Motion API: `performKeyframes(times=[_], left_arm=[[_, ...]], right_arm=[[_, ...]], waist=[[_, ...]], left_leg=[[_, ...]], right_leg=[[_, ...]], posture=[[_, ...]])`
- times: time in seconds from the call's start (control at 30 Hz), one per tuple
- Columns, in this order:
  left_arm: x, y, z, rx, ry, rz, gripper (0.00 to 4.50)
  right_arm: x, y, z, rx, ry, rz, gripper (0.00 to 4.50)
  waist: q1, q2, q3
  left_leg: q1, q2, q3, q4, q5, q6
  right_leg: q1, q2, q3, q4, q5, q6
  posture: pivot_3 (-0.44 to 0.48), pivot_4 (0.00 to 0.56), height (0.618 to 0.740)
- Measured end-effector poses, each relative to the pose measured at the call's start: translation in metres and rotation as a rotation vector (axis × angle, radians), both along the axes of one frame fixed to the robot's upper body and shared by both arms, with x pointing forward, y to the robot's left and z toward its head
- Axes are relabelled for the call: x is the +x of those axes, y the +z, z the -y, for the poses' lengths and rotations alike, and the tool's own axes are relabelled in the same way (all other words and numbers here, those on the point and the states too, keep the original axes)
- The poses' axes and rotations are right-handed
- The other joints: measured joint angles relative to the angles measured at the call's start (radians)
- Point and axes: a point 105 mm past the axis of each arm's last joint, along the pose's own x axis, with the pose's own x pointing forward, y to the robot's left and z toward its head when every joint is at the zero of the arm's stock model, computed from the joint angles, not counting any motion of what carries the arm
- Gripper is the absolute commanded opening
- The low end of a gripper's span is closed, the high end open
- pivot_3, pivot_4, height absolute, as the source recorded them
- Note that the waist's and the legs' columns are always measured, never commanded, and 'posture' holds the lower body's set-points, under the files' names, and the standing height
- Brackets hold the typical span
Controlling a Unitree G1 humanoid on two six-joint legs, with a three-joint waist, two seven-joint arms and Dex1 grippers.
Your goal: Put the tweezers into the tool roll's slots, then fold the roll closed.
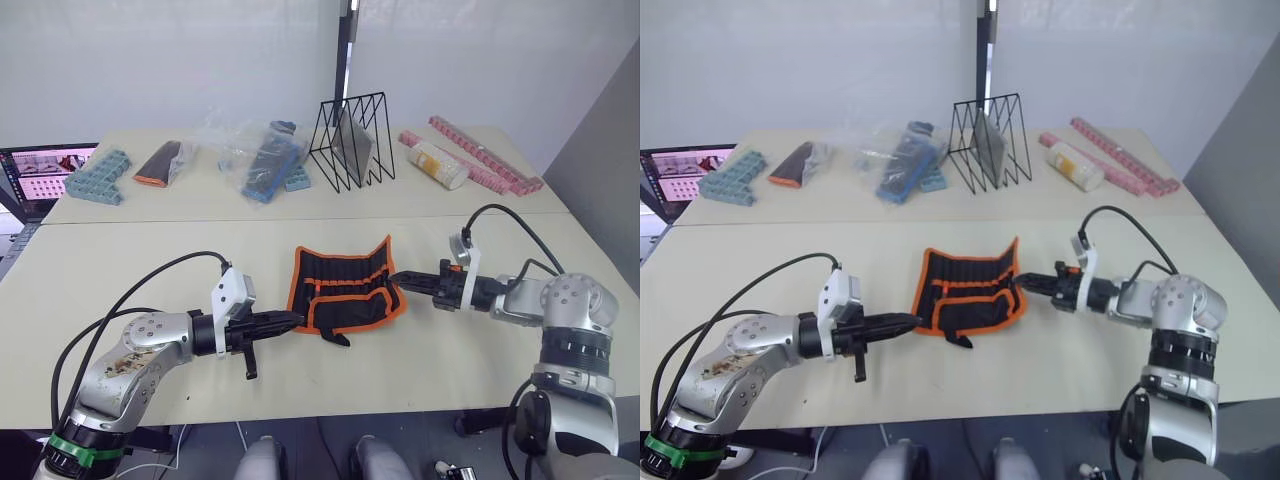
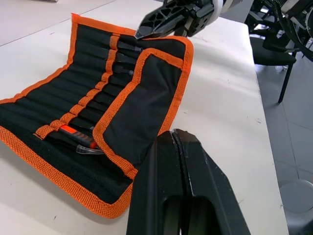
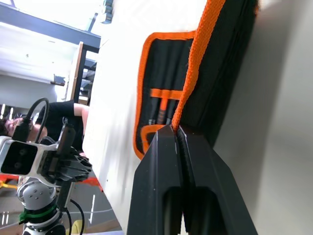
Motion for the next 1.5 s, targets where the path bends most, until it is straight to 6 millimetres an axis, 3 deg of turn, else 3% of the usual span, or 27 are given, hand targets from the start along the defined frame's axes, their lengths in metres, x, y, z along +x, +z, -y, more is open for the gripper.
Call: performKeyframes(times=[0.27,0.63,0.9,1.0,1.33,1.37,1.5], left_arm=[[-0.004,-0.008,-0.009,0.006,0.039,-0.028,0.0],[-0.012,-0.012,-0.032,0.027,0.166,-0.025,0.0],[-0.015,-0.012,-0.034,0.029,0.187,-0.023,0.0],[-0.015,-0.011,-0.034,0.031,0.187,-0.022,0.0],[-0.012,-0.008,-0.034,0.052,0.176,-0.023,0.0],[-0.012,-0.008,-0.032,0.053,0.172,-0.024,0.0],[-0.011,-0.008,-0.032,0.055,0.163,-0.031,0.0]], right_arm=[[0.002,0.004,-0.028,-0.034,0.057,-0.009,0.03],[0.009,-0.034,-0.052,-0.182,0.065,-0.098,0.03],[0.016,-0.043,-0.064,-0.221,0.071,-0.056,0.03],[0.017,-0.042,-0.071,-0.228,0.093,-0.006,0.81],[0.014,-0.026,-0.072,-0.165,0.123,0.067,4.28],[0.013,-0.024,-0.069,-0.153,0.114,0.092,4.47],[0.008,-0.021,-0.056,-0.102,0.088,0.16,4.47]], waist=[[0.004,0.0,0.0],[0.003,0.0,0.0],[-0.001,0.0,0.0],[-0.008,0.0,0.0],[0.006,0.0,0.0],[0.008,0.0,0.0],[0.009,0.0,0.0]], left_leg=[[-0.001,0.0,0.0,0.0,0.0,0.0],[-0.001,0.0,0.0,0.0,0.0,0.0],[0.001,0.001,0.0,0.0,0.0,0.0],[0.002,0.002,0.0,0.0,0.0,0.0],[0.002,0.001,0.001,0.0,0.0,0.0],[0.002,0.001,0.001,0.001,0.0,0.0],[0.001,0.0,0.001,0.001,0.0,0.0]], right_leg=[[0.0,-0.001,0.0,0.0,0.0,0.0],[-0.001,-0.001,0.0,0.0,0.0,0.0],[0.0,0.0,0.0,0.0,0.0,0.0],[0.001,0.002,0.0,0.001,0.001,-0.001],[0.002,0.0,-0.001,0.0,0.001,-0.001],[0.002,0.0,-0.001,0.0,0.001,-0.001],[0.001,-0.001,-0.001,0.0,0.001,-0.001]], posture=[[0.0,0.15,0.685],[0.0,0.15,0.685],[0.0,0.15,0.685],[0.0,0.15,0.685],[0.0,0.15,0.685],[0.0,0.15,0.685],[0.0,0.15,0.685]])
